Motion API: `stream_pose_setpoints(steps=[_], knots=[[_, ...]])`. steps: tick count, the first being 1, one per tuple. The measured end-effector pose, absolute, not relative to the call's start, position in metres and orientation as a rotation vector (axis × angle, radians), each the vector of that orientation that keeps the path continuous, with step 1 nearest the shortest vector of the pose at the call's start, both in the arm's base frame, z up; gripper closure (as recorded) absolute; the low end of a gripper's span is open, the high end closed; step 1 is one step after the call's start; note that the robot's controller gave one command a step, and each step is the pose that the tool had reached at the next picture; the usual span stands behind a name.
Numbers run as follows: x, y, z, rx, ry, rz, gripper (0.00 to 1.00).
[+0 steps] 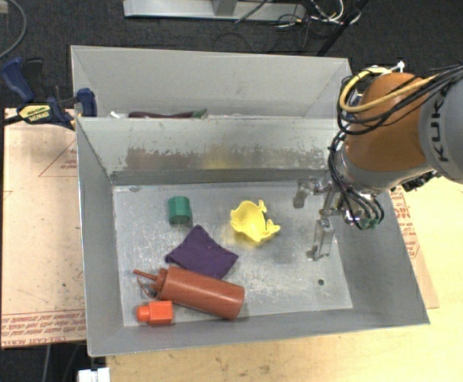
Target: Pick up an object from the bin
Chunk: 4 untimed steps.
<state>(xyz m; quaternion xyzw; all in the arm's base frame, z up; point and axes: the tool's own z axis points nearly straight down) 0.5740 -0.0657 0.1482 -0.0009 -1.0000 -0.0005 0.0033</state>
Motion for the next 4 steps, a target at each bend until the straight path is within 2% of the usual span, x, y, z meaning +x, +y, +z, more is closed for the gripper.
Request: stream_pose_setpoints(steps=[1, 2, 3, 4], knots=[[0.576, -0.066, 0.153, -0.001, -3.143, 0.0, 0.0], [0.581, -0.028, 0.137, 0.027, -3.142, 0.003, 0.0], [0.59, -0.004, 0.091, 0.058, -3.148, -0.011, 0.0], [0.615, 0.027, 0.071, 0.167, -3.144, 0.001, 1.0]])
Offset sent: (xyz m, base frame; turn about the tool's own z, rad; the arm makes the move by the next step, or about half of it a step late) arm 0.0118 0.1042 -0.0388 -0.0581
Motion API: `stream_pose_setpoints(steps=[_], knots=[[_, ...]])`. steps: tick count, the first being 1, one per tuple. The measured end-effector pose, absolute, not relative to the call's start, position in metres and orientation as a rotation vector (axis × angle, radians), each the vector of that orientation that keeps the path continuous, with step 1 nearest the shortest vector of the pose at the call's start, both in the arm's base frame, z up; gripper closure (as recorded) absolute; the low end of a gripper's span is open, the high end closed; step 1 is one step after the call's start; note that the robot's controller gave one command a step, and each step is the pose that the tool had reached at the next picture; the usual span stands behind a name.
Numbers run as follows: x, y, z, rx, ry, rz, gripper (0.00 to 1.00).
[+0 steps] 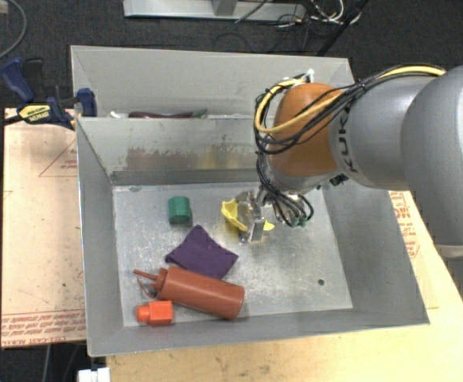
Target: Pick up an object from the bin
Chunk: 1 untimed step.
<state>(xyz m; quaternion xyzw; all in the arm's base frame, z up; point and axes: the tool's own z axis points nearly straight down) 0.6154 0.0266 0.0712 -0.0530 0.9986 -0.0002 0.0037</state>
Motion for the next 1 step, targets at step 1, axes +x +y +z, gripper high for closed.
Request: stream_pose_setpoints(steps=[1], knots=[[0.6154, 0.0266, 0.0712, -0.166, 3.13, -0.001, 1.0]])
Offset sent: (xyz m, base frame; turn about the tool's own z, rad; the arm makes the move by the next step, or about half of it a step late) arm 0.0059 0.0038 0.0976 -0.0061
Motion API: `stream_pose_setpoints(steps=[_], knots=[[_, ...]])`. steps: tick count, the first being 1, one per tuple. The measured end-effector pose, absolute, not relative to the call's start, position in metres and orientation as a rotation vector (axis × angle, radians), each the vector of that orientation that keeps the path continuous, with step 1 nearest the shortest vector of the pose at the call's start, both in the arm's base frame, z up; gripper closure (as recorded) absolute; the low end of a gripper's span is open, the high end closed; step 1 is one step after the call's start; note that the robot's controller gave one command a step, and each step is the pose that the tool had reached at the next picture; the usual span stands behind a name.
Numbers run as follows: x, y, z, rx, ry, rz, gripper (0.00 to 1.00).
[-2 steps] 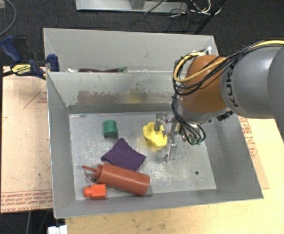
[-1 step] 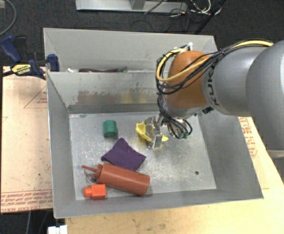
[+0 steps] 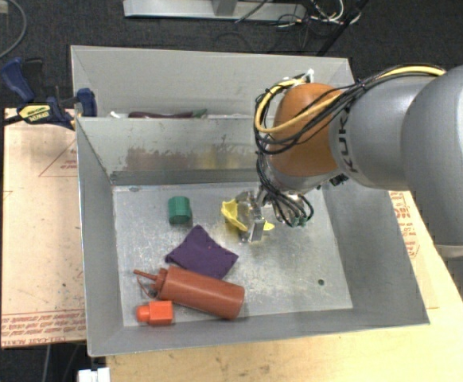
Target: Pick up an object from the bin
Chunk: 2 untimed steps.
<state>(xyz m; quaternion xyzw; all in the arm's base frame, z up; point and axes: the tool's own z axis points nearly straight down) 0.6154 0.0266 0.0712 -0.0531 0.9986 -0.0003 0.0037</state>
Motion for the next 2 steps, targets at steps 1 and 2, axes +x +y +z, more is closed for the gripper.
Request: stream_pose_setpoints(steps=[1, 2], knots=[[0.614, 0.028, 0.102, -0.17, 3.14, 0.0, 1.0], [0.623, 0.028, 0.141, -0.168, 3.123, -0.001, 1.0]])
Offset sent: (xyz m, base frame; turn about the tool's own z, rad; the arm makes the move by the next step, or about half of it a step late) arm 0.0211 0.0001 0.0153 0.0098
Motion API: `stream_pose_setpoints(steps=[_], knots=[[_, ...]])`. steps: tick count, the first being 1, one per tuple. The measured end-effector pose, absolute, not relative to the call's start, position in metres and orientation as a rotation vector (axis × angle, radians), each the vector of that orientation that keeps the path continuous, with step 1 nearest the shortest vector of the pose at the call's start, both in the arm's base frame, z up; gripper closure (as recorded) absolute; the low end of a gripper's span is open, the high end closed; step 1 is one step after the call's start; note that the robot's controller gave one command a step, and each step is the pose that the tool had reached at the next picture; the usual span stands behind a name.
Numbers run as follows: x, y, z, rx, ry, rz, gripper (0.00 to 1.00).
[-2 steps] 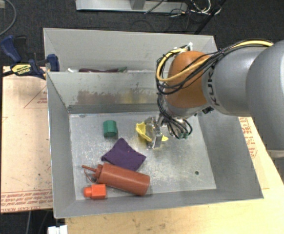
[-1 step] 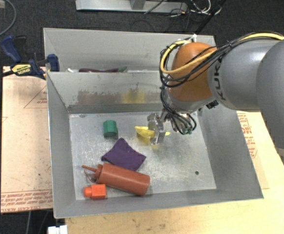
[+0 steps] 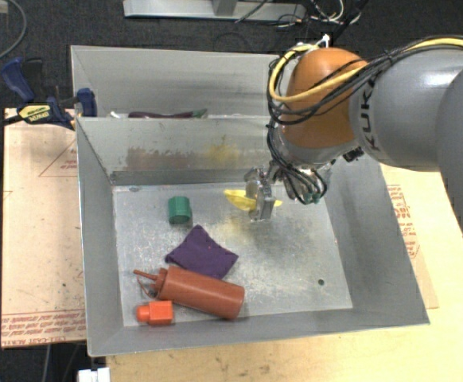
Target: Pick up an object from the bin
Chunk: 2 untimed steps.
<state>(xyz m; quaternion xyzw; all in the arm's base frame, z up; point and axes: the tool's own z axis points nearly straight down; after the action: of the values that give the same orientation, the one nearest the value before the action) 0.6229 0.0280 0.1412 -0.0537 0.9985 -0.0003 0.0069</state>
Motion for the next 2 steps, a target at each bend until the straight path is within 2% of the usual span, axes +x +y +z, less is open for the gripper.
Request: stream_pose_setpoints(steps=[1, 2], knots=[[0.623, 0.025, 0.148, -0.167, 3.134, 0.0, 1.0], [0.623, 0.027, 0.179, -0.133, 3.13, 0.001, 1.0]])
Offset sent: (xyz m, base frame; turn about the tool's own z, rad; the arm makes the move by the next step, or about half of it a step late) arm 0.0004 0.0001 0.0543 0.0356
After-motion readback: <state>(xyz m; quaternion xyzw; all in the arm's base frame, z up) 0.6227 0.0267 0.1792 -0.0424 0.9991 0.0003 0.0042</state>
